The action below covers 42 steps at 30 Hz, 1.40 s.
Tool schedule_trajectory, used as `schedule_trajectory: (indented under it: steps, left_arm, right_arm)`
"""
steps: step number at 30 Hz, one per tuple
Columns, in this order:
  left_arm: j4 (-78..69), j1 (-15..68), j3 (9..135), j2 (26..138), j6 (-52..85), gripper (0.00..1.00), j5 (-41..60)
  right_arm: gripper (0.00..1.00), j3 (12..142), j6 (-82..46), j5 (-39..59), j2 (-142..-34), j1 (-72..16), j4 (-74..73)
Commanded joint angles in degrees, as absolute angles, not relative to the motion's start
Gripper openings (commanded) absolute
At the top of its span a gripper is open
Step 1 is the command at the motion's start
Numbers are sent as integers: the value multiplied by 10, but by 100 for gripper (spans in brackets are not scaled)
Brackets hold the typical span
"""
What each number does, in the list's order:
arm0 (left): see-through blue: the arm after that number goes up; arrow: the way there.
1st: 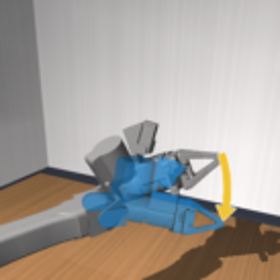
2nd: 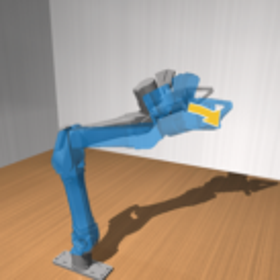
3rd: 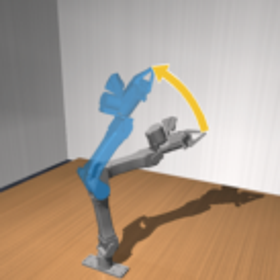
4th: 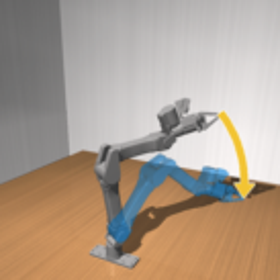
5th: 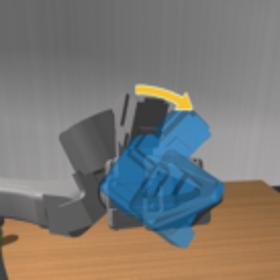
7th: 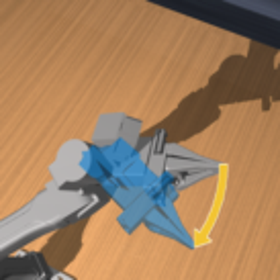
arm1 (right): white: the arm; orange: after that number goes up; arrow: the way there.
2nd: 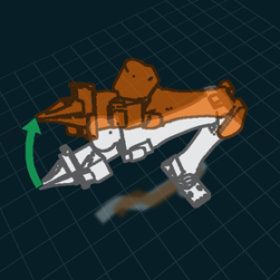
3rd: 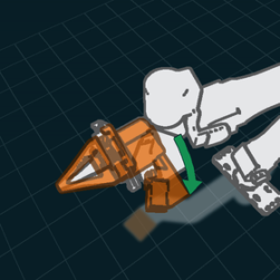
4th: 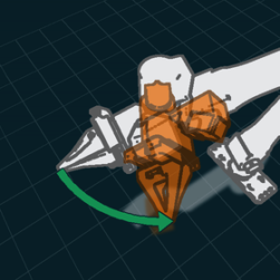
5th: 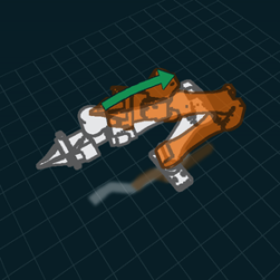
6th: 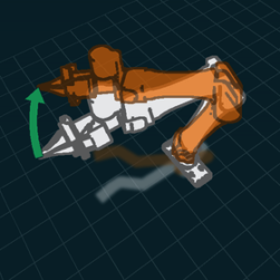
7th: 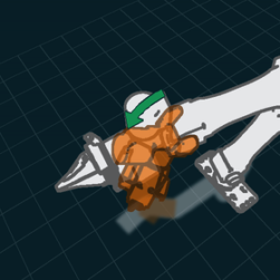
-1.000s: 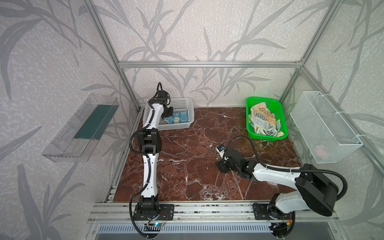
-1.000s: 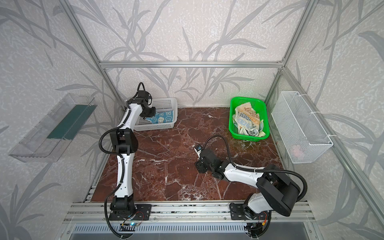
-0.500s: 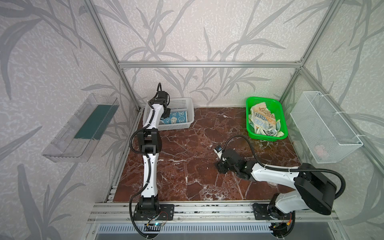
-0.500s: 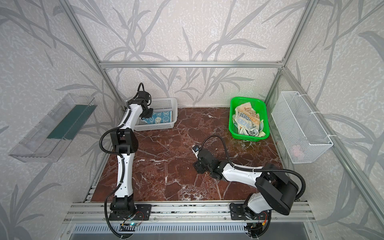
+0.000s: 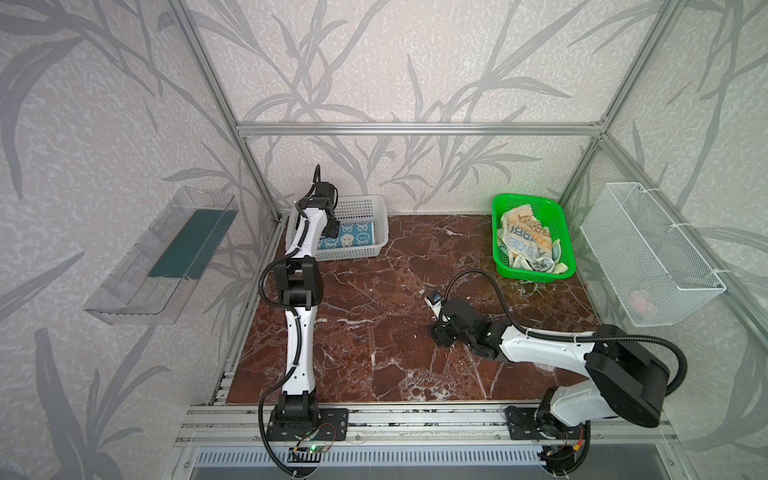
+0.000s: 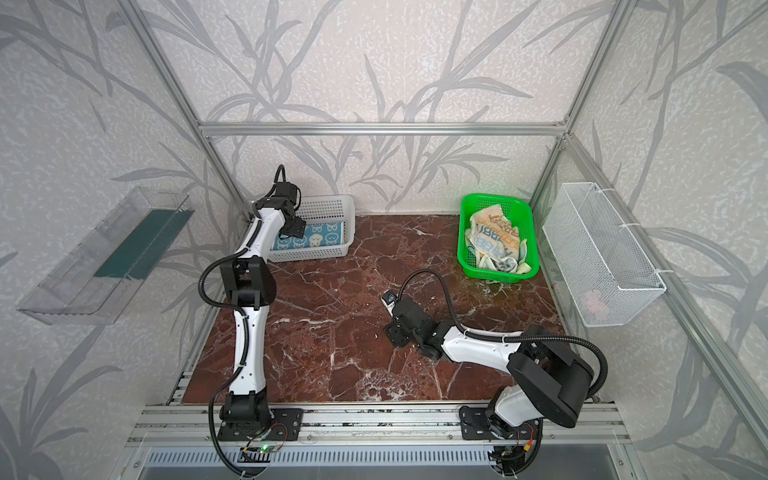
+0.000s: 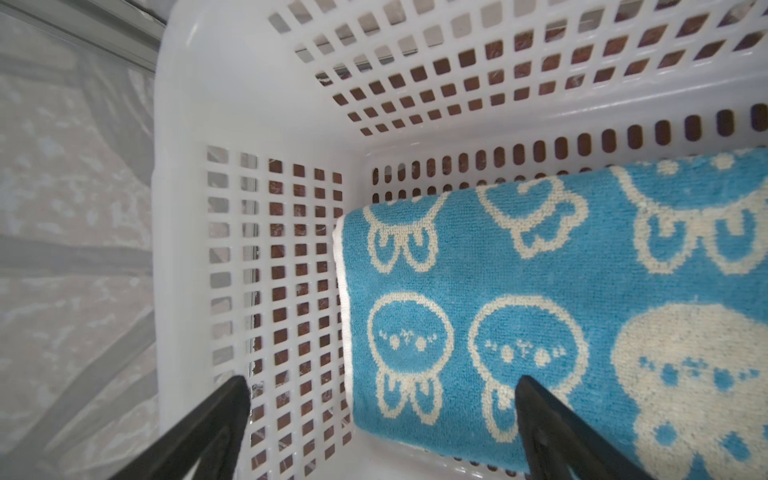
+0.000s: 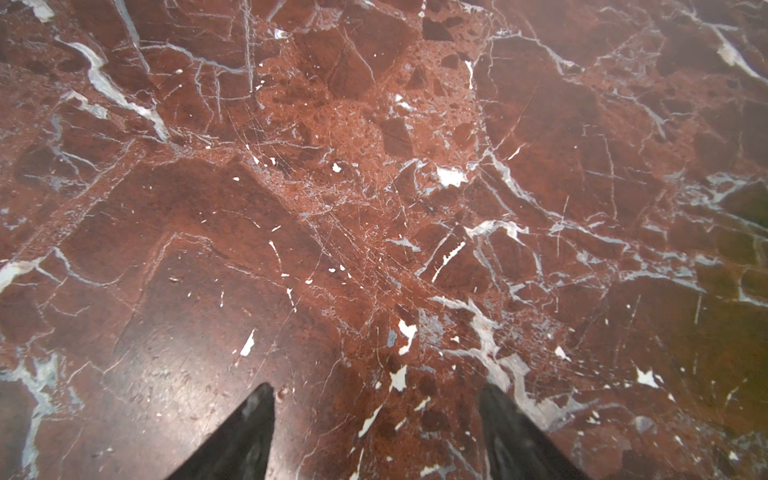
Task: Fold and stack the towels
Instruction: 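Raise the left gripper from the basket while the right reaches into the green basket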
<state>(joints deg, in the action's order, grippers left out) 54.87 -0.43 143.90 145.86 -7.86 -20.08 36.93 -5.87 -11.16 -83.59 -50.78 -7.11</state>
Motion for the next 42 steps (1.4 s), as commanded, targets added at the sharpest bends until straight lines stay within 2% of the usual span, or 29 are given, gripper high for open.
schedule_trajectory:
  steps: [1,6,9,10,11,12,15,18,22,26,32,42]
  left_arm:
    - [561,3,1439,1369,-83,99,-176]
    - [550,37,1387,1280,-65,99,-135]
    - [539,62,1339,1234,-50,99,-117]
    - [536,71,1319,1218,-49,99,-103]
    - [532,81,1297,1200,-39,99,-93]
    - [523,90,1270,1183,-25,99,-83]
    - [475,107,1167,1126,4,99,-28]
    - [363,130,1008,1041,32,99,15]
    - [241,169,836,938,47,99,10]
    - [193,194,723,860,79,99,12]
    - [128,230,596,795,120,97,25]
    - [110,285,540,797,115,95,42]
  right_arm:
    - [80,397,-54,-151,-827,-512,-79]
    - [82,441,-41,-197,-829,-509,-37]
    - [85,478,-41,-191,-832,-495,7]
    - [89,496,-50,-192,-833,-487,29]
    - [98,510,-59,-189,-835,-477,45]
    - [99,525,-70,-196,-836,-469,59]
    - [100,542,-79,-227,-837,-452,67]
    - [99,573,-106,-222,-842,-413,104]
    - [100,618,-102,-233,-857,-366,155]
    - [100,640,-88,-235,-864,-338,166]
    - [100,661,-77,-251,-876,-292,177]
    - [97,673,-87,-313,-875,-161,199]
